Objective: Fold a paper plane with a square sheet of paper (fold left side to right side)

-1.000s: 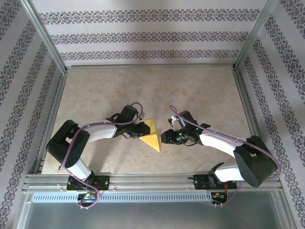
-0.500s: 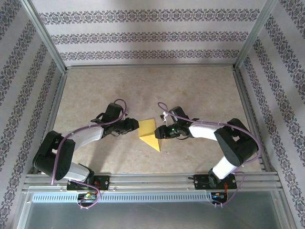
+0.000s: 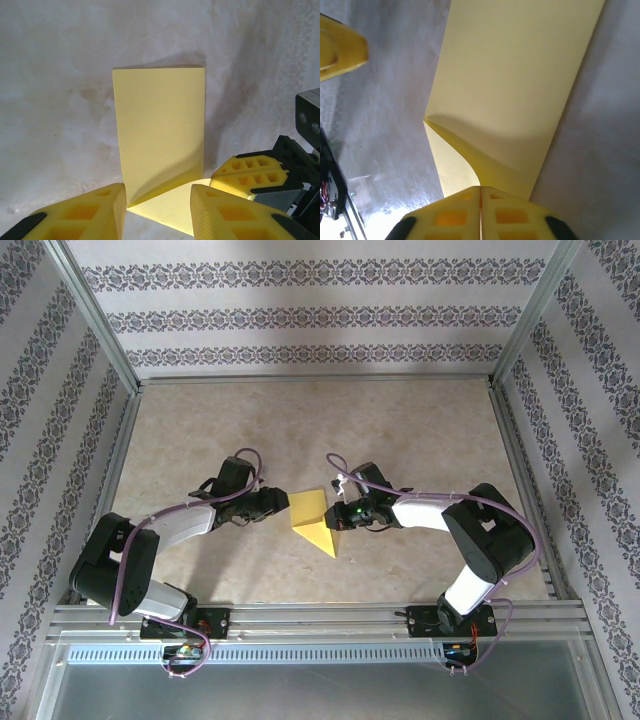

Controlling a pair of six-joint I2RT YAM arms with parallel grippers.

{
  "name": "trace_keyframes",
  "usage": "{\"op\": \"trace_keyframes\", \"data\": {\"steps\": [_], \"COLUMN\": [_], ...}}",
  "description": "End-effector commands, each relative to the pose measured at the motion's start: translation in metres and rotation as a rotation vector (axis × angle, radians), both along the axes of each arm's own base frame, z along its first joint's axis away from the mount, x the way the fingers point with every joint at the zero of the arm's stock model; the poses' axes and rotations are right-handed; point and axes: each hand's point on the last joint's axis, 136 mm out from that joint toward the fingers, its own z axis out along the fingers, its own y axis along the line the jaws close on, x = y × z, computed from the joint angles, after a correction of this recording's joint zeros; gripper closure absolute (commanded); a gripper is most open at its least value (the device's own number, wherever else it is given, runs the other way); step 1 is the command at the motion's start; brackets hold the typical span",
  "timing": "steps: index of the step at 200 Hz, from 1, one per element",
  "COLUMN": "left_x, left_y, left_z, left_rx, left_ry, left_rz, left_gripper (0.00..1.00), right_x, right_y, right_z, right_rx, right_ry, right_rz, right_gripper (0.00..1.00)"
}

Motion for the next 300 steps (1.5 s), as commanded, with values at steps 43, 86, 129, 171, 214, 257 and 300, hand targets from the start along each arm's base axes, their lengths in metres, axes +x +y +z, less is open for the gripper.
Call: {"op": "trace_keyframes", "data": {"steps": [43,86,129,171,214,257,300], "left_x": [0.013,0.023,0.030,0.034,0.039,0.041,0.044], "left_y": [-0.005,-0.018,-0.027,-0.039,-0.043,-0.054,-0.062], "left_z": [-0.002,-0.005,-0.011,-0.017,-0.010,0.012,0.030], "left_rx": [-0.070,-0.125,-0.149,-0.166,-0.180,-0.241,-0.250], "left_ry": [-0.010,-0.001,0.005,0.015,-0.009,-0.030,-0.054], "left_rz": [0.000,-0.026,-0.040,-0.069,-0.073,-0.095,-0.115], "left_gripper": [0.60,0.59,0.59,0.67,0.71,0.72,0.72], "right_x": [0.005,0.006,0.007,0.007,0.008,0.010,-0.007], "right_y": [-0.004,-0.008,-0.008,-0.009,-0.016,-0.046,-0.051], "right_z": [0.034,0.039,0.042,0.043,0.042,0.043,0.052], "right_rx": [0.058,0.072,0.083,0.091,0.063,-0.167,-0.333], "right_ry": [-0.072,-0.076,-0.079,-0.079,-0.082,-0.154,-0.251], "right_rz": [-0.019,-0.037,-0.039,-0.045,-0.066,-0.145,-0.128], "right_gripper": [1.00,1.00,1.00,1.00,0.91,0.55,0.51]}}
